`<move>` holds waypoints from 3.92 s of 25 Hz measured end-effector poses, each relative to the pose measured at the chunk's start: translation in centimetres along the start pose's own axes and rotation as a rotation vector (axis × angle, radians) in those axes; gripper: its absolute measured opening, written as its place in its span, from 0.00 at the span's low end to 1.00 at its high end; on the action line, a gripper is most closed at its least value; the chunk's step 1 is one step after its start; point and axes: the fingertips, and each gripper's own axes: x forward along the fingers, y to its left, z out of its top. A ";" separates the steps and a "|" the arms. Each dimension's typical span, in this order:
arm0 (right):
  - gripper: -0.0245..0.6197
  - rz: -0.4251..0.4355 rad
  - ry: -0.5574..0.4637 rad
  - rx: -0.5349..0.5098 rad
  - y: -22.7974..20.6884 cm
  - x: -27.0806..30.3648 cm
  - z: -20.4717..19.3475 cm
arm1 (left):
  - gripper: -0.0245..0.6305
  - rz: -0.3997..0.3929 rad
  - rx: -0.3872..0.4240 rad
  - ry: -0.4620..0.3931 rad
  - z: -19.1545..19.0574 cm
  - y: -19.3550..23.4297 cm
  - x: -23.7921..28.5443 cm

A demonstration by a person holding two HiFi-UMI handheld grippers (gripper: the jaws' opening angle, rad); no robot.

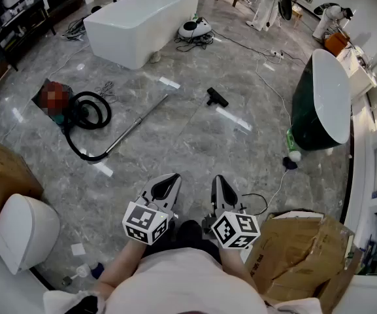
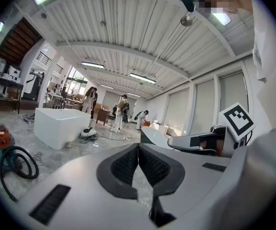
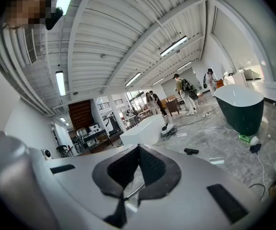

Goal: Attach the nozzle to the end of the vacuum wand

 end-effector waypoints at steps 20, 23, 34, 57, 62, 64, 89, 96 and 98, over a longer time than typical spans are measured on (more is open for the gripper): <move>0.06 -0.006 -0.019 0.048 2.6 2.2 -1.7 | 0.05 -0.005 -0.008 0.006 -0.3 4.1 -1.8; 0.06 -0.023 -0.014 0.055 2.9 2.6 -2.5 | 0.05 -0.007 -0.008 0.008 -0.6 5.0 -2.2; 0.06 -0.042 -0.009 0.058 3.8 3.8 -3.3 | 0.05 -0.011 -0.024 0.017 -0.9 7.1 -3.2; 0.06 -0.058 -0.030 0.046 -1.0 13.6 1.7 | 0.05 0.051 -0.078 0.029 1.0 13.4 4.2; 0.06 -0.048 -0.014 0.055 -3.0 17.5 3.3 | 0.05 0.071 -0.080 0.033 2.3 15.4 8.2; 0.06 -0.034 -0.006 0.058 -3.8 19.0 4.0 | 0.05 0.075 -0.077 0.032 2.9 15.8 10.0; 0.06 0.002 -0.015 0.074 -17.2 30.9 11.8 | 0.05 0.102 -0.107 0.001 6.0 18.2 28.9; 0.06 -0.009 -0.023 0.093 -18.9 32.0 12.8 | 0.05 0.106 -0.102 0.011 6.6 18.6 30.9; 0.06 -0.010 -0.021 0.097 -19.2 32.1 13.0 | 0.05 0.107 -0.103 0.009 7.0 18.6 31.3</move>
